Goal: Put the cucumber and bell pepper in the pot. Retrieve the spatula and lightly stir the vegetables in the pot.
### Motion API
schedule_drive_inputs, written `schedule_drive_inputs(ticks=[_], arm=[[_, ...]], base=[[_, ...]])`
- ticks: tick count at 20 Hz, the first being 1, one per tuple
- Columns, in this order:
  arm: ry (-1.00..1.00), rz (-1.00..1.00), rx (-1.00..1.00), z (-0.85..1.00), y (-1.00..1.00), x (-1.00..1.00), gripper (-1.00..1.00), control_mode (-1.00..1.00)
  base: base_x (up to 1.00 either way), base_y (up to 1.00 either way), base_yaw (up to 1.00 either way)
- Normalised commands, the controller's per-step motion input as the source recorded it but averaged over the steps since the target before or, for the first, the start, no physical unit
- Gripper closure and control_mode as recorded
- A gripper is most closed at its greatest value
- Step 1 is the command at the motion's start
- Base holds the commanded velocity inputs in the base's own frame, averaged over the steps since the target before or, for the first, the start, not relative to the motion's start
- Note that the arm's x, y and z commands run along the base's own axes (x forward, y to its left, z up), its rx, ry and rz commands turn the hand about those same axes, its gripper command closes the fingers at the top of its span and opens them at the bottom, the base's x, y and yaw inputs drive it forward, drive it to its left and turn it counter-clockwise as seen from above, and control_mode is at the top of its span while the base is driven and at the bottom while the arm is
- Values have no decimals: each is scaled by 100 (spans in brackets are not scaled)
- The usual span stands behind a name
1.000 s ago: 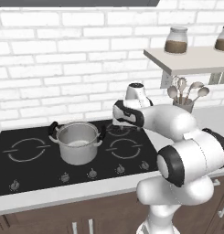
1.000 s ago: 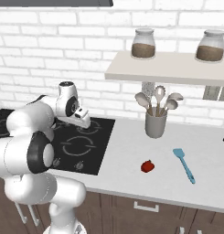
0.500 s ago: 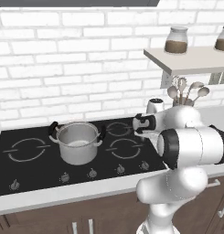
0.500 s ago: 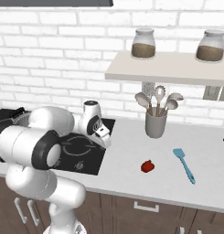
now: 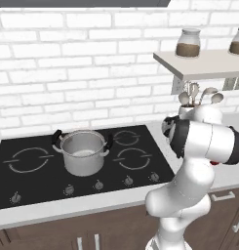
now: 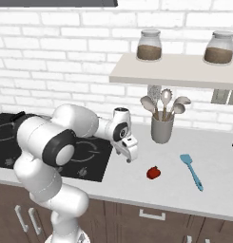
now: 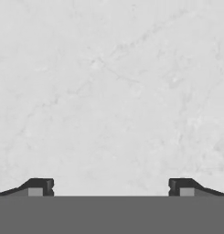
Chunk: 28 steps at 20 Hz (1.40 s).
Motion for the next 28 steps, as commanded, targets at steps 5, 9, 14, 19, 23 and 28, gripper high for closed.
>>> schedule_drive_inputs(ticks=[5, 9, 14, 19, 23, 28], arm=[[0, -5, 0, -5, -59, -18, -100, -100], [0, 0, 0, 0, -51, -8, -100, -100], [0, 0, 0, 0, -43, -4, -100, -100], [0, 0, 0, 0, -48, -14, -100, -100], [0, 0, 0, 0, -46, -16, -100, -100], [0, 0, 0, 0, -24, -15, -100, -100]], base=[[0, 0, 0], [0, 0, 0], [0, 0, 0], [0, 0, 0], [0, 0, 0], [0, 0, 0]])
